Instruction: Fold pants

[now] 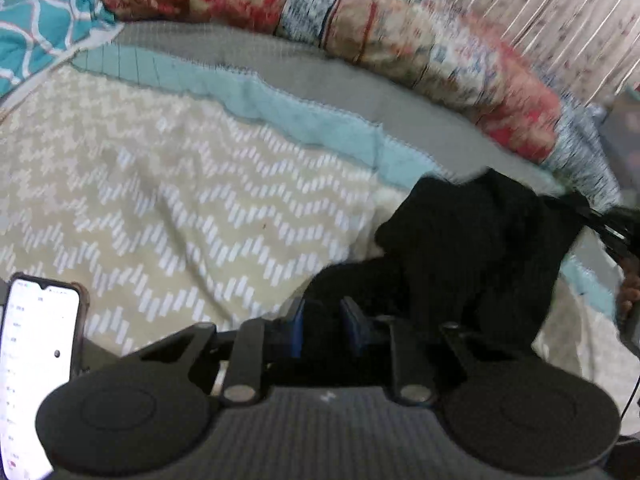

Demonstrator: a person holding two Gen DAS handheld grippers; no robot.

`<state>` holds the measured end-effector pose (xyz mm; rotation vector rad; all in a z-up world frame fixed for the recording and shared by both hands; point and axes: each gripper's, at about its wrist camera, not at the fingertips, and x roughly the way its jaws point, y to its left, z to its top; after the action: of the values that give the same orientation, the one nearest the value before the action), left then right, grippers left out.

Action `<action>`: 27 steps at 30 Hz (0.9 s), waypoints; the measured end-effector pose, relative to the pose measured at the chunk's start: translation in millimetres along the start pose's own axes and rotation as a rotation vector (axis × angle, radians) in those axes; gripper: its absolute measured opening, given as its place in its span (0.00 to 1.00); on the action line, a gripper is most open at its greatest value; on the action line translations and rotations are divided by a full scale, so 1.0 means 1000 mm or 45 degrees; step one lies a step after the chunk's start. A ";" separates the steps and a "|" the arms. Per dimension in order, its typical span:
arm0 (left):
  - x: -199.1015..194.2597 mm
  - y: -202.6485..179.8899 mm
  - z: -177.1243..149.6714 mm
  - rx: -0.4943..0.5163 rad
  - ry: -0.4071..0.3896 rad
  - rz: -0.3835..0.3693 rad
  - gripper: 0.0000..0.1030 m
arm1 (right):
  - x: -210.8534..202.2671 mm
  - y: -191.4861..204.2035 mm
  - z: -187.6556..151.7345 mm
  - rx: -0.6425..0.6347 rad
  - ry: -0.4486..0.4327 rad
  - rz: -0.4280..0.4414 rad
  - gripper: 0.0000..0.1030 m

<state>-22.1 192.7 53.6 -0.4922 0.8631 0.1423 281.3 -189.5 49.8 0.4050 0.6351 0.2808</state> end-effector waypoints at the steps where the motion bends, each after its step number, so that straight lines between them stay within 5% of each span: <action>1: -0.007 -0.003 0.000 0.004 -0.019 -0.017 0.18 | -0.028 -0.019 0.017 0.030 -0.090 -0.039 0.07; 5: -0.012 -0.020 -0.008 0.055 -0.004 -0.059 0.18 | -0.134 -0.099 0.054 0.122 -0.362 -0.288 0.07; 10: -0.003 -0.041 -0.023 0.205 0.078 -0.039 0.22 | -0.210 -0.186 0.021 0.360 -0.366 -0.642 0.15; 12: -0.012 -0.040 -0.019 0.228 0.062 -0.045 0.26 | -0.237 -0.212 -0.001 0.438 -0.363 -0.790 0.46; 13: -0.017 -0.036 -0.014 0.217 0.035 -0.039 0.31 | -0.251 -0.223 -0.015 0.496 -0.378 -0.816 0.50; 17: -0.023 -0.014 0.014 0.111 -0.060 0.029 0.64 | -0.283 -0.216 -0.056 0.490 -0.390 -0.724 0.50; 23: 0.044 -0.007 0.027 0.063 0.117 0.024 0.71 | -0.258 -0.115 -0.102 0.287 -0.196 -0.292 0.50; 25: 0.065 -0.015 0.019 0.056 0.169 -0.001 0.62 | -0.246 -0.077 -0.121 0.212 -0.125 -0.199 0.50; 27: 0.070 -0.032 0.010 0.130 0.133 0.008 0.25 | -0.226 -0.044 -0.137 0.140 -0.062 -0.141 0.50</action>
<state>40.0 163.5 18.0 -0.4041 0.9694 0.0781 26.8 -274.8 46.5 0.4792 0.6249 0.1304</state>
